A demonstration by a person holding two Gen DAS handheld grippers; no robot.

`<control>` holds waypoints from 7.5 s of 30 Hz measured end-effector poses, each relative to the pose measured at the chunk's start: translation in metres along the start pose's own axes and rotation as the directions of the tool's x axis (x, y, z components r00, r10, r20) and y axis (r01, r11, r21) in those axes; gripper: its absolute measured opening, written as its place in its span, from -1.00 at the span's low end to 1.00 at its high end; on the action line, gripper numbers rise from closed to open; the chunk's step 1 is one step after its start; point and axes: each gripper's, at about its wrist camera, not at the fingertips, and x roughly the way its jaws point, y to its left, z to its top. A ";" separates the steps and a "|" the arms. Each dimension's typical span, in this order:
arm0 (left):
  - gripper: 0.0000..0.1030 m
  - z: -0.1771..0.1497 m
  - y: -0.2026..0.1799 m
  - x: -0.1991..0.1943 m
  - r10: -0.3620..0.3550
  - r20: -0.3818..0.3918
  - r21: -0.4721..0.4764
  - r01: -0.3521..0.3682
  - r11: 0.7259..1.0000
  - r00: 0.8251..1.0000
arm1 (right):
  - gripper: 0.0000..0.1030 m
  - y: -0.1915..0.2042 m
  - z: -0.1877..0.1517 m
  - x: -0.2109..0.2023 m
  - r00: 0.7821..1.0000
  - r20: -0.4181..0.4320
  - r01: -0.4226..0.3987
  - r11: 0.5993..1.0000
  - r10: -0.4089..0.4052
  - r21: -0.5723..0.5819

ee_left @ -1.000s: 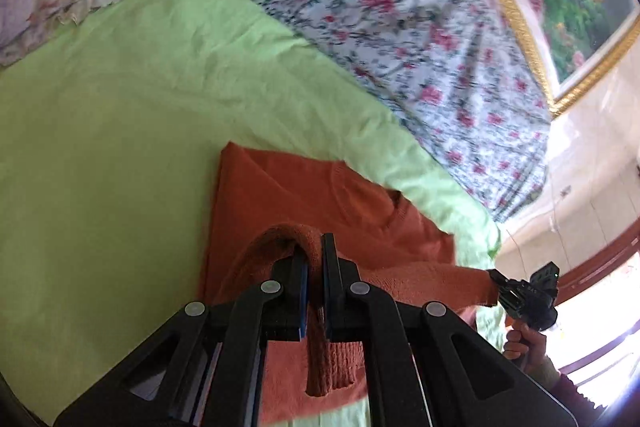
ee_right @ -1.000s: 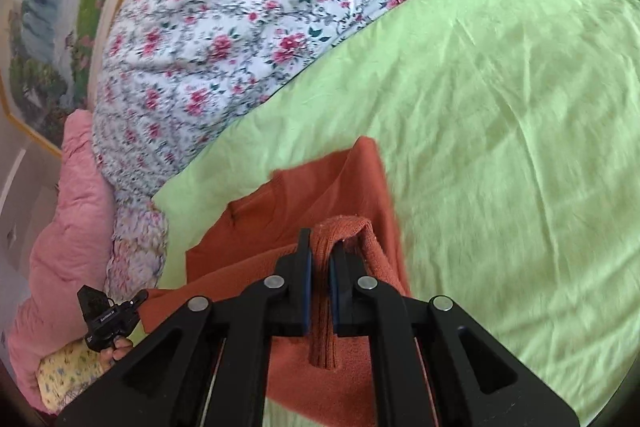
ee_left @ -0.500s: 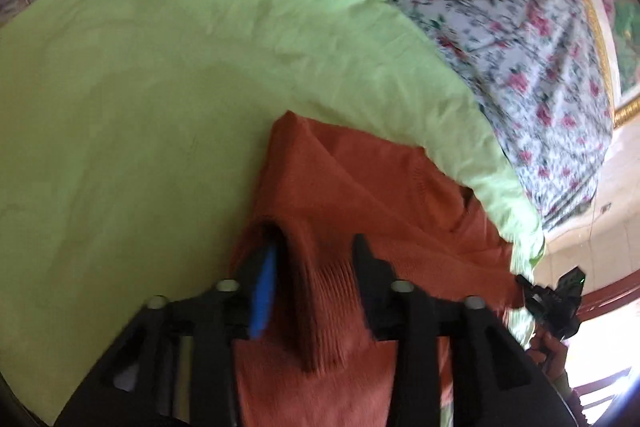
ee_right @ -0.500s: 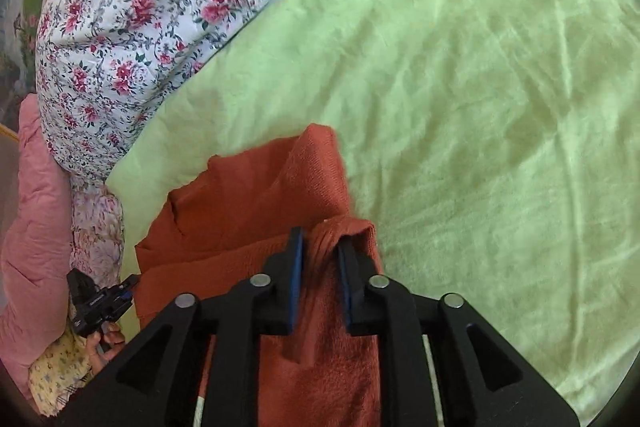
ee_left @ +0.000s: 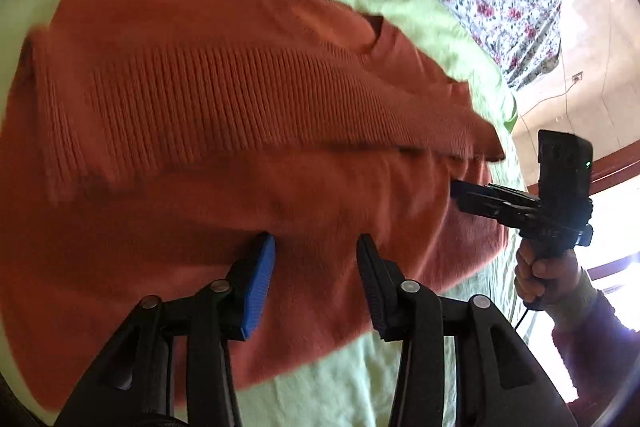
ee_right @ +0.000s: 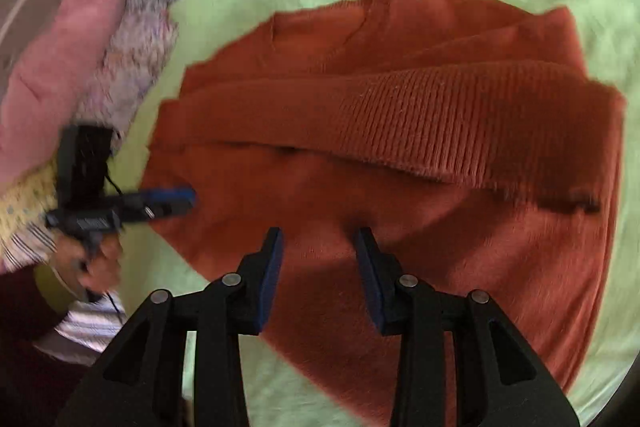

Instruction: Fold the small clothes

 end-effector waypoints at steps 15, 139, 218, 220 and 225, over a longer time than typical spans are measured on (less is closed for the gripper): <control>-0.11 0.134 0.075 -0.060 0.276 0.303 -0.265 -0.198 0.944 0.912 | -0.26 -0.091 0.088 -0.055 0.907 0.308 0.210 0.941 -0.289 0.265; -0.71 -0.048 -0.280 0.104 -0.002 0.094 0.350 -0.031 0.936 0.996 | -0.74 -0.111 0.027 -0.054 0.967 0.253 -0.074 0.965 0.008 0.251; -0.50 -0.088 0.057 -0.141 0.146 0.364 -0.283 -0.041 0.958 0.920 | -0.55 0.103 0.014 0.104 0.931 0.065 -0.364 0.925 0.359 0.108; -0.47 -0.100 0.077 -0.136 0.174 0.334 -0.331 -0.058 0.942 0.926 | -0.55 0.111 0.014 0.119 0.939 0.035 -0.343 0.934 0.341 0.100; -0.26 -0.117 0.097 -0.130 0.197 0.290 -0.391 -0.071 0.917 0.937 | -0.21 0.103 0.010 0.133 0.969 -0.014 -0.242 0.958 0.247 0.154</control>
